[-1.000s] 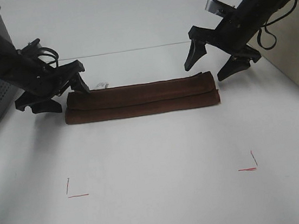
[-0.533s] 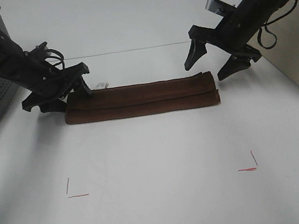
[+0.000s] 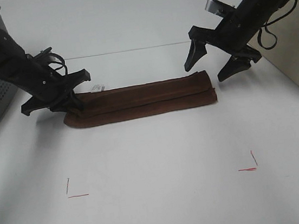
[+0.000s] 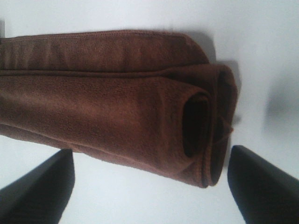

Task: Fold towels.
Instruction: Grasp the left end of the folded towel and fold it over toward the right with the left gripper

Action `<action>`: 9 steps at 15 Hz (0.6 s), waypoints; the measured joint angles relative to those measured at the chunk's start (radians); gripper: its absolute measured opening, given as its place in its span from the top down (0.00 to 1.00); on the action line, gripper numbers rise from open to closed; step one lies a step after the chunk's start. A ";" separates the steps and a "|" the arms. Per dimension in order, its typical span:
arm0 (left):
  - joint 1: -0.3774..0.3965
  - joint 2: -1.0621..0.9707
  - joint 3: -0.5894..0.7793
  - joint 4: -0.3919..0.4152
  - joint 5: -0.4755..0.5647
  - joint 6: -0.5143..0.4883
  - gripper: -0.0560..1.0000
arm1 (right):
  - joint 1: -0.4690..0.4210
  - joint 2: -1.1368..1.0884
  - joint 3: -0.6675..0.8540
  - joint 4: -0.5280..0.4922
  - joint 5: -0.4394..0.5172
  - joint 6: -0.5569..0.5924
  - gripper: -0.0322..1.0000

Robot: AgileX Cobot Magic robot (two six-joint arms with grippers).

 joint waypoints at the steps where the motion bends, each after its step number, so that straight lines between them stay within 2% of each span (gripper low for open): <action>1: 0.002 -0.021 0.000 0.058 0.027 -0.046 0.89 | 0.000 0.000 0.000 0.000 0.008 0.000 0.16; 3: 0.002 -0.096 0.000 0.226 0.061 -0.156 0.89 | 0.000 0.000 0.000 0.002 0.033 0.001 0.16; 5: 0.003 -0.181 0.000 0.296 0.088 -0.215 0.89 | 0.000 0.000 0.000 0.017 0.067 0.002 0.16; 6: 0.003 -0.216 0.000 0.302 0.096 -0.227 0.89 | 0.000 0.000 0.000 0.029 0.100 0.017 0.16; 9: -0.016 -0.266 -0.005 0.208 0.111 -0.233 0.89 | 0.000 -0.015 0.000 0.029 0.126 0.033 0.16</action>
